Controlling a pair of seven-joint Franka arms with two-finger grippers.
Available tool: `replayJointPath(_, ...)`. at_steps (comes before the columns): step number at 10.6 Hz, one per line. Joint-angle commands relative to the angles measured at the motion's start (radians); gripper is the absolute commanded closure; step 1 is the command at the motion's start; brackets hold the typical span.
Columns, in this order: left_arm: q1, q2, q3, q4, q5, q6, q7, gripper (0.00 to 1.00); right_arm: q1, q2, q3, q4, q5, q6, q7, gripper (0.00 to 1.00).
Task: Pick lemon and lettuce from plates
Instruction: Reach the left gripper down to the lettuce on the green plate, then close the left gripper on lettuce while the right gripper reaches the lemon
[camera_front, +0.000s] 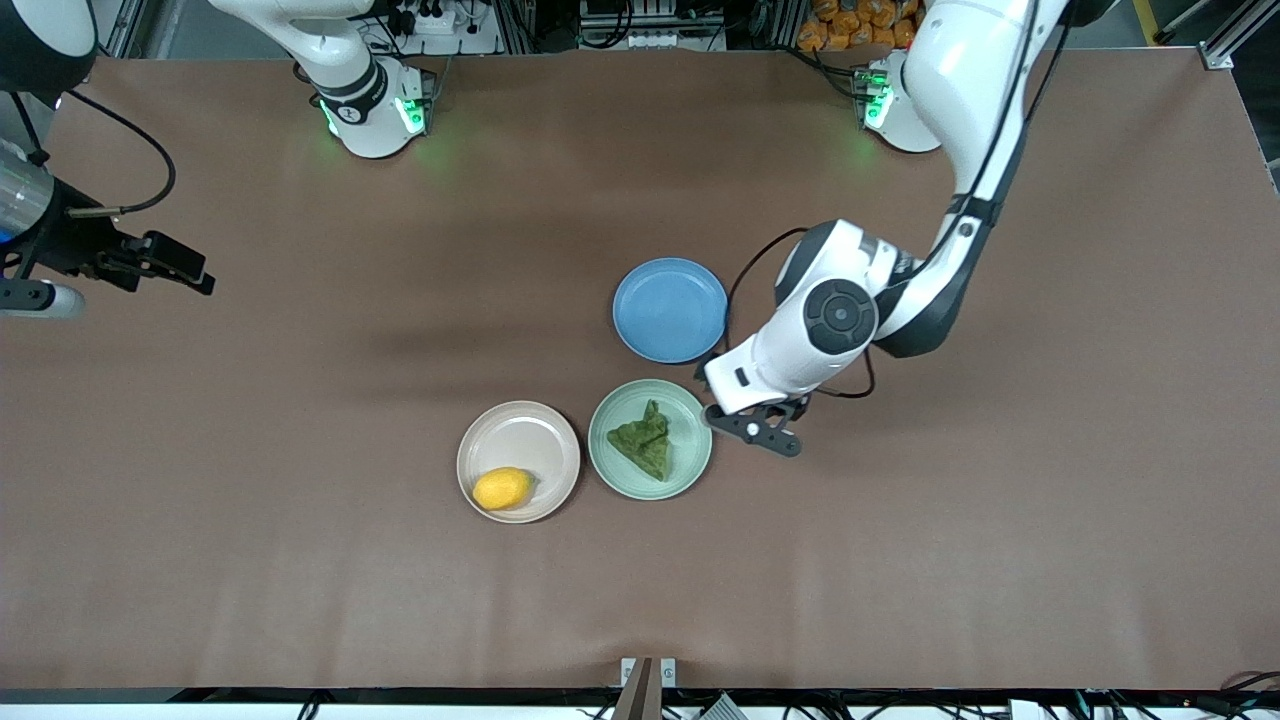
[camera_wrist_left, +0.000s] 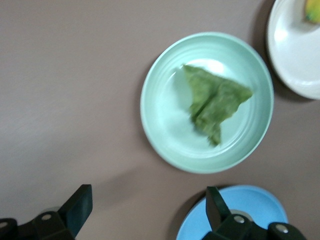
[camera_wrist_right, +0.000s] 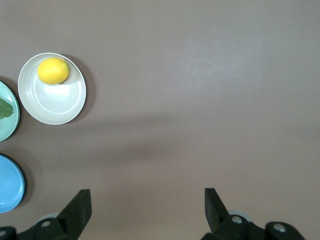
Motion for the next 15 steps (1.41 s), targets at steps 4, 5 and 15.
replayJointPath(4,-0.068,0.199,0.01,0.124,-0.052,0.244,-0.131,0.0,0.046,0.062,0.011,-0.005,0.019,0.107,0.046,0.0)
replayJointPath(5,-0.076,0.223,0.008,0.139,-0.052,0.273,-0.149,0.0,0.063,0.083,0.011,-0.005,0.019,0.129,0.048,0.0)
replayJointPath(15,-0.124,0.344,0.01,0.186,-0.052,0.435,-0.353,0.0,0.222,0.465,0.014,0.09,0.015,0.509,0.028,0.0)
